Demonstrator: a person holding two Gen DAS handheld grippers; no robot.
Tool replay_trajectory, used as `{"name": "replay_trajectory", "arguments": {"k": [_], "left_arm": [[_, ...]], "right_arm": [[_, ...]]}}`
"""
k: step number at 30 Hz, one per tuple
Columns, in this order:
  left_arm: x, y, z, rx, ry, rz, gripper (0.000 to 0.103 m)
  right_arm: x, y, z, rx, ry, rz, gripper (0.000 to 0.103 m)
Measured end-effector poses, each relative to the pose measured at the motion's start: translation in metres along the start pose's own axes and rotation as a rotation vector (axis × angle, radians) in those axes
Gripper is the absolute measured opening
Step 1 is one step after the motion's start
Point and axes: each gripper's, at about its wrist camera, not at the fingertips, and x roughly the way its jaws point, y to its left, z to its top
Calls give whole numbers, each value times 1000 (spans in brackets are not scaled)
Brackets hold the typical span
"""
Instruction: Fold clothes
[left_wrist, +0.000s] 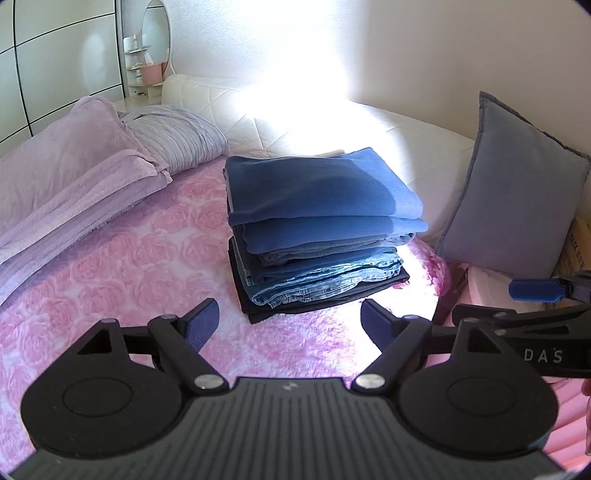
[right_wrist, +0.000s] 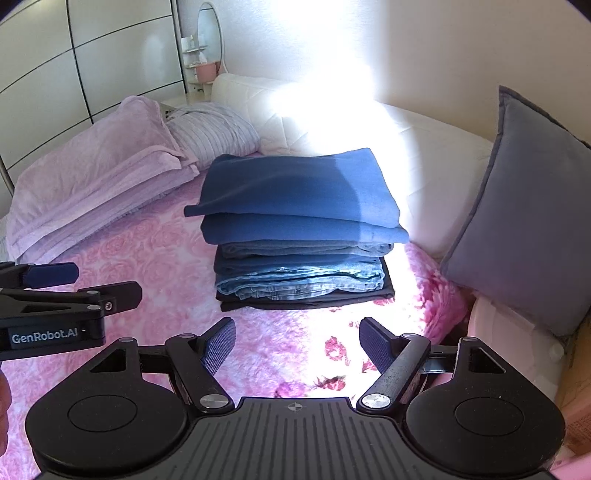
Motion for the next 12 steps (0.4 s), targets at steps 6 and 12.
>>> {"name": "replay_trajectory", "arguments": {"k": [6, 12], "left_arm": [[1, 2, 2, -3, -7, -10, 81], [-1, 1, 3, -15, -19, -13, 81]], "right_arm": [[1, 5, 2, -1, -1, -5, 77], [2, 3, 4, -14, 0, 0, 77]]}}
